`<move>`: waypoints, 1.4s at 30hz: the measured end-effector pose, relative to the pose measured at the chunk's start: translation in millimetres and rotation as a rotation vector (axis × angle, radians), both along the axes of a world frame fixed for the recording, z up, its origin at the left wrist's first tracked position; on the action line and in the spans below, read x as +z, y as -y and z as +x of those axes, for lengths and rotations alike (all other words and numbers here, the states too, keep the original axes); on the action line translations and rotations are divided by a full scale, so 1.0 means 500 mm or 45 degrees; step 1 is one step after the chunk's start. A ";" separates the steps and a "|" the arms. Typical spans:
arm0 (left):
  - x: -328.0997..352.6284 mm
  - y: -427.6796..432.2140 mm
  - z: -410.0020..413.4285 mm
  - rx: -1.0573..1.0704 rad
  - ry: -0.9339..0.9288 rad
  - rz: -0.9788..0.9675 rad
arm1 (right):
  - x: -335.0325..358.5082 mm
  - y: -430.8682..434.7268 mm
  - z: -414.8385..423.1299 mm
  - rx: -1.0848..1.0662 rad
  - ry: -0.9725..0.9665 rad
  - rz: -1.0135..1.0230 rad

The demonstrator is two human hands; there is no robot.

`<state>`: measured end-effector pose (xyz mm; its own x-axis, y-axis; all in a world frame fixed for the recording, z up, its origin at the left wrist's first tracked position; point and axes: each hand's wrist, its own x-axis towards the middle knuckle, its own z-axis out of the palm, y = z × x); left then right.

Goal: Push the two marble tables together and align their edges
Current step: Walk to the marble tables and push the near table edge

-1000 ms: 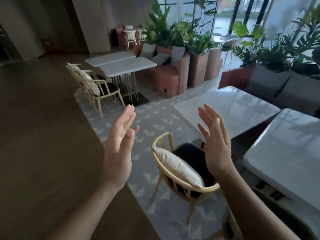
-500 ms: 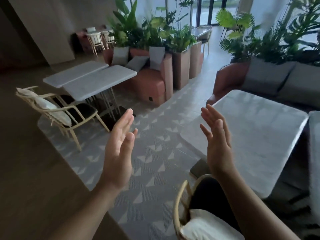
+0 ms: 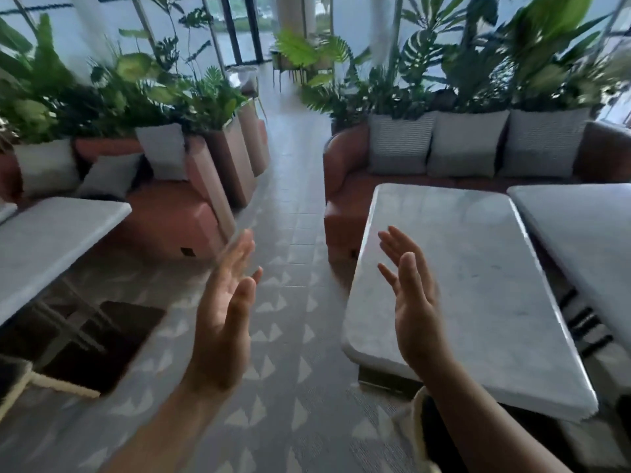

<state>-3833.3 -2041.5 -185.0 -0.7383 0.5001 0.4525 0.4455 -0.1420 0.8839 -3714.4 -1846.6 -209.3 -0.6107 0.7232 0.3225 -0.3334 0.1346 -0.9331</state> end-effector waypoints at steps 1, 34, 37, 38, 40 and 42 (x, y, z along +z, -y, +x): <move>-0.001 -0.004 -0.049 -0.066 0.004 -0.010 | 0.001 0.008 -0.035 -0.065 0.005 0.004; -0.089 -0.869 -0.571 -2.214 0.057 -0.105 | -0.029 -0.199 -0.481 -1.956 0.314 -0.082; -0.113 -0.874 -0.594 -2.398 0.051 -0.106 | -0.039 -0.160 -0.537 -2.103 0.376 -0.088; -0.117 -0.873 -0.602 -2.439 0.064 -0.108 | -0.041 -0.149 -0.554 -2.139 0.392 -0.092; -0.125 -0.873 -0.614 -2.501 0.068 -0.106 | -0.048 -0.131 -0.579 -2.204 0.410 -0.100; -0.142 -0.872 -0.619 -2.527 0.032 -0.120 | -0.059 -0.120 -0.594 -2.236 0.440 -0.120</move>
<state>-4142.9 -1605.5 -255.8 0.7782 0.4996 0.3805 -0.2602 -0.2949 0.9194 -4011.6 -1786.7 -238.8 0.7921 0.5408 0.2829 0.3191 0.0282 -0.9473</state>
